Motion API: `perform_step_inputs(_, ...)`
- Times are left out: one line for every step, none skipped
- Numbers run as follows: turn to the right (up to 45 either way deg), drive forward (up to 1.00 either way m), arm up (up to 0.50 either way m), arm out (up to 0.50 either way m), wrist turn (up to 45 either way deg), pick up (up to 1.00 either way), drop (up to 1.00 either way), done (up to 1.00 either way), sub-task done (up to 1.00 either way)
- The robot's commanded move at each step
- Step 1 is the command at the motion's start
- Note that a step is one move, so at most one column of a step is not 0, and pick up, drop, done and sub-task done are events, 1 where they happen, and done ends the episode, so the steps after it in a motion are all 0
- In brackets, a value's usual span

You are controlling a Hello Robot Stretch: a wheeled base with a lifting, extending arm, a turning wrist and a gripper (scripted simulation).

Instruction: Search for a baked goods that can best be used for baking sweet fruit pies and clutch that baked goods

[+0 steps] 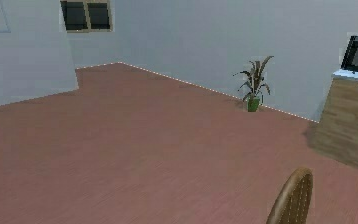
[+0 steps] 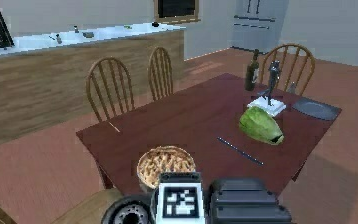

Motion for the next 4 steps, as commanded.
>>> perform_step_inputs(0.0, 0.00, 0.00, 0.20, 0.0, 0.00, 0.00, 0.00, 0.00)
perform_step_inputs(0.0, 0.00, 0.00, 0.00, 45.0, 0.00, 0.00, 0.00, 0.00)
perform_step_inputs(0.0, 0.00, 0.00, 0.00, 45.0, 0.00, 0.00, 0.00, 0.00)
perform_step_inputs(0.0, 0.00, 0.00, 0.00, 45.0, 0.00, 0.00, 0.00, 0.00)
